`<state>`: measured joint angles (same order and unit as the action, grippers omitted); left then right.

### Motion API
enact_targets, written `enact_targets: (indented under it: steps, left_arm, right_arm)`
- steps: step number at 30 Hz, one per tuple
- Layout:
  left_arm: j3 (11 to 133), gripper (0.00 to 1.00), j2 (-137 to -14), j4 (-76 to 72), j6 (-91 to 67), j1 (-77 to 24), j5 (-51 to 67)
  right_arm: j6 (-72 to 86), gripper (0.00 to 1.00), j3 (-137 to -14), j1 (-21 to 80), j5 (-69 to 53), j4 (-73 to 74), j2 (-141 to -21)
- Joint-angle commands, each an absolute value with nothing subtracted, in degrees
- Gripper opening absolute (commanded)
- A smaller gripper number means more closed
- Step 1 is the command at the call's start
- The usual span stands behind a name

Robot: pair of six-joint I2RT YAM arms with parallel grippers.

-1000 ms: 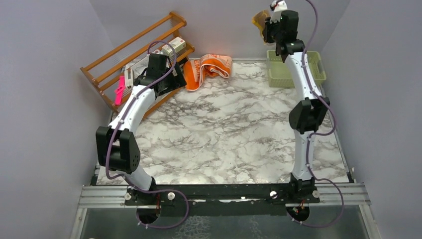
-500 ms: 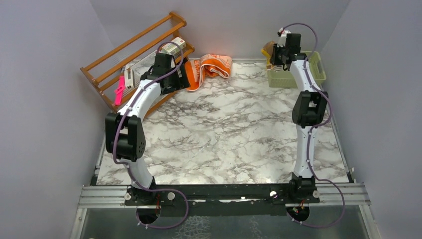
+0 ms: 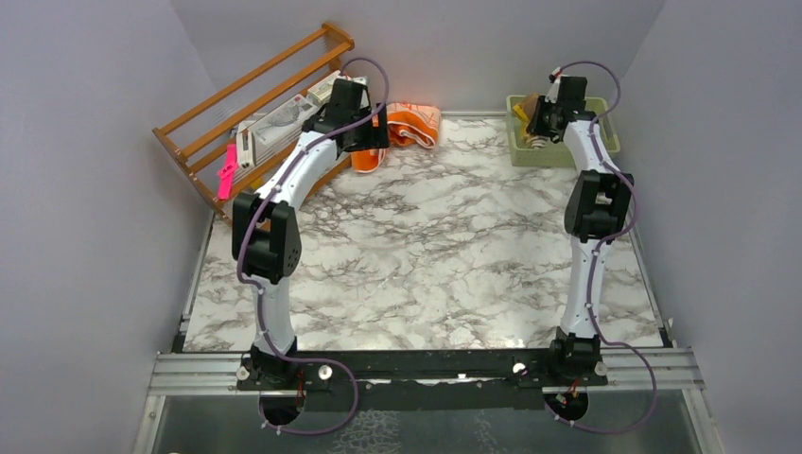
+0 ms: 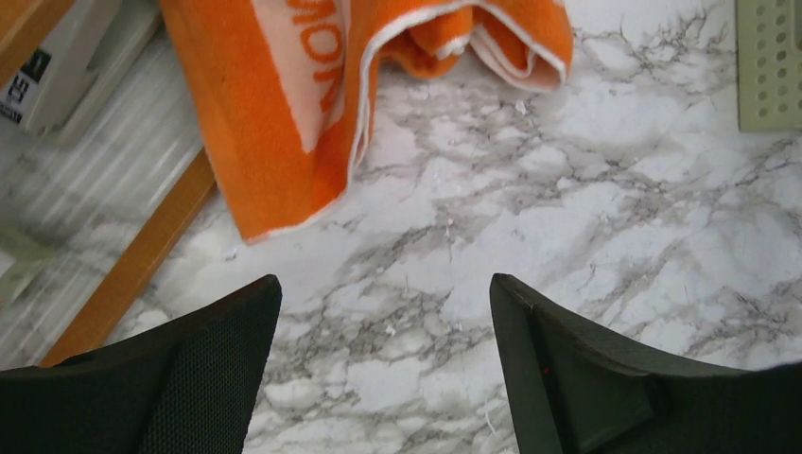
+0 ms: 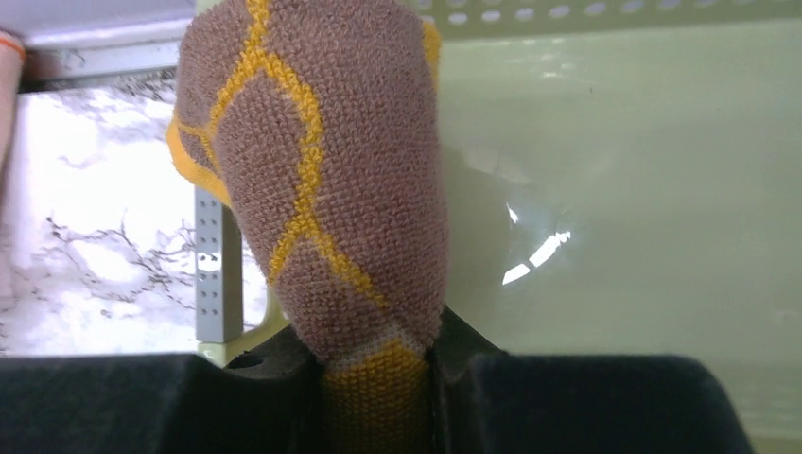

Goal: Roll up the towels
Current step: Place the towel in the bin.

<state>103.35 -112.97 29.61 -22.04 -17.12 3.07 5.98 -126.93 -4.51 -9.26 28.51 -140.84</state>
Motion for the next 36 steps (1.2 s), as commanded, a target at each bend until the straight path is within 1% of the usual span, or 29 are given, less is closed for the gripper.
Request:
enact_targets:
  steps: [1,5,10,11,13,16,17,18,19,24,27,30,31,33,34,36]
  left_arm:
    - [112.35,0.84,-120.81,30.24,-18.54,-18.41,-2.76]
    - [120.16,0.84,-127.64,30.59,-17.38,-19.17,-6.6]
    - [127.88,0.84,-134.29,30.57,-16.34,-19.42,-9.02]
    - [129.05,0.84,-135.43,30.55,-16.27,-19.47,-9.13]
    - [130.85,0.84,-137.14,30.37,-16.06,-19.51,-9.47]
    - [133.2,0.84,-139.44,30.01,-15.66,-19.51,-9.69]
    - [133.79,0.82,-140.0,29.87,-15.53,-19.51,-9.56]
    - [134.19,0.8,-140.49,29.56,-15.36,-19.51,-9.36]
    - [134.47,0.77,-140.98,29.19,-15.26,-19.47,-9.18]
    - [134.53,0.49,-142.31,27.32,-15.04,-19.43,-7.12]
    - [134.41,0.39,-142.72,26.96,-15.27,-19.42,-6.08]
    - [134.06,0.21,-142.65,26.65,-15.4,-19.42,-5.27]
    - [133.97,0.13,-142.53,26.51,-15.38,-19.42,-5.13]
    - [133.95,0.02,-142.48,26.44,-15.38,-19.42,-4.97]
    - [133.87,0.0,-142.38,26.34,-15.4,-19.42,-4.98]
    - [133.56,0.0,-142.13,26.21,-15.31,-19.39,-5.05]
  right_arm:
    - [7.93,0.01,-132.48,-4.66,-10.09,30.79,-143.71]
    - [8.89,0.01,-132.75,-4.63,-11.64,31.25,-144.38]
    - [9.54,0.01,-135.86,-4.57,-12.13,33.22,-146.24]
    - [9.58,0.03,-136.25,-4.57,-12.25,33.39,-146.53]
    - [9.74,0.11,-136.84,-4.57,-12.8,33.48,-146.84]
    - [9.79,0.29,-137.21,-4.49,-14.27,33.4,-146.95]
    - [9.84,0.33,-137.28,-4.48,-14.58,33.51,-146.91]
    - [9.78,0.37,-137.44,-4.41,-14.81,33.51,-146.84]
    - [9.69,0.39,-137.44,-4.35,-14.97,33.62,-146.76]
    - [9.19,0.44,-137.18,-4.13,-15.13,34.19,-146.12]
    - [8.69,0.47,-136.85,-4.13,-14.28,34.9,-145.73]
    - [7.94,0.56,-135.04,-4.13,-13.16,34.64,-144.47]
    - [7.77,0.57,-134.32,-4.13,-12.84,34.3,-143.95]
    - [7.51,0.57,-133.85,-4.13,-11.86,33.92,-143.46]
    - [7.41,0.57,-134.19,-4.13,-11.47,34.19,-143.63]
    - [7.22,0.57,-135.44,-4.13,-10.8,35.01,-144.34]
